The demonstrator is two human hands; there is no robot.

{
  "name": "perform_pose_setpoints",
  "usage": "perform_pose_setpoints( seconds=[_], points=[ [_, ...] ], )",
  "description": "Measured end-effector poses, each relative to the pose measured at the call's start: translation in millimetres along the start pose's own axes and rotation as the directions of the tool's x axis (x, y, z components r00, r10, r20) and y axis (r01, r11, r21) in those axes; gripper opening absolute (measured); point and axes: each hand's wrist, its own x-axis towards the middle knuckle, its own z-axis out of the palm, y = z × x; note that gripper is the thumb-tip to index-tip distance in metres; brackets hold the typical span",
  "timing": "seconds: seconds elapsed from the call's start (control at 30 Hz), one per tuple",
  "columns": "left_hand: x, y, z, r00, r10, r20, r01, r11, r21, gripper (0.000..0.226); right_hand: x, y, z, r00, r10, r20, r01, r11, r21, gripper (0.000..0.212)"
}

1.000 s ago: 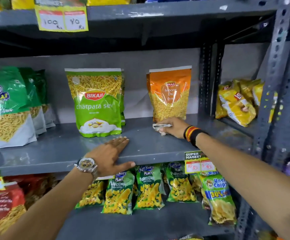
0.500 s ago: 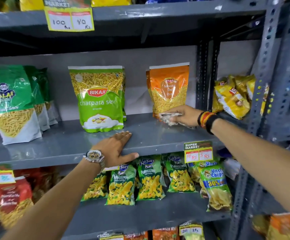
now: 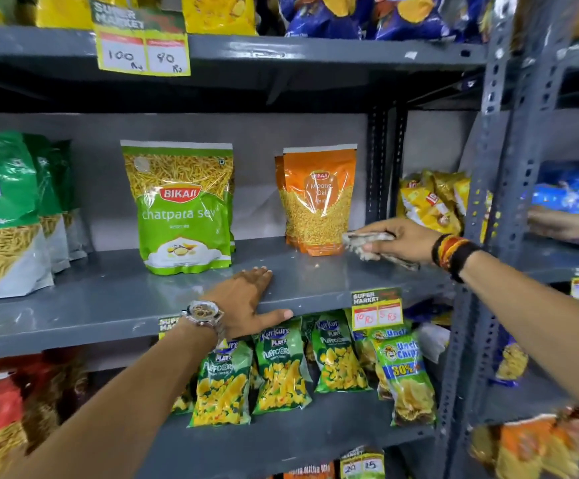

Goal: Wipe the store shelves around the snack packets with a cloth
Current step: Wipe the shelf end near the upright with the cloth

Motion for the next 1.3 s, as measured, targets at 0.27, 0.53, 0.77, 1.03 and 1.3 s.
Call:
perform_pose_setpoints(
  seconds=[0.27, 0.53, 0.77, 1.03, 1.3],
  points=[
    [62.3, 60.0, 9.9, 0.999, -0.035, 0.034, 0.038, 0.994, -0.107, 0.114, 85.6, 48.0, -3.9, 0.990, 0.037, 0.133, -0.032, 0.999, -0.041, 0.038],
    [67.5, 61.6, 16.9, 0.997, -0.054, 0.054, 0.057, 0.996, -0.068, 0.124, 104.1, 84.3, 15.7, 0.977, -0.031, 0.210, 0.022, 0.999, 0.045, 0.044],
    [66.2, 61.7, 16.2, 0.998, -0.020, 0.061, 0.024, 0.998, -0.064, 0.112, 25.3, 72.6, 23.0, 0.983, -0.112, 0.143, 0.100, 0.991, 0.089, 0.038],
    [67.3, 56.5, 23.5, 0.999, -0.032, 0.034, 0.035, 0.995, -0.096, 0.118, 8.8, 68.0, -7.2, 0.996, -0.060, -0.069, 0.065, 0.996, 0.069, 0.034],
    [62.2, 59.7, 16.4, 1.000, -0.006, 0.013, 0.007, 0.995, -0.101, 0.119, -30.7, 41.0, 32.1, 0.999, 0.025, -0.042, -0.023, 0.999, 0.040, 0.034]
  ],
)
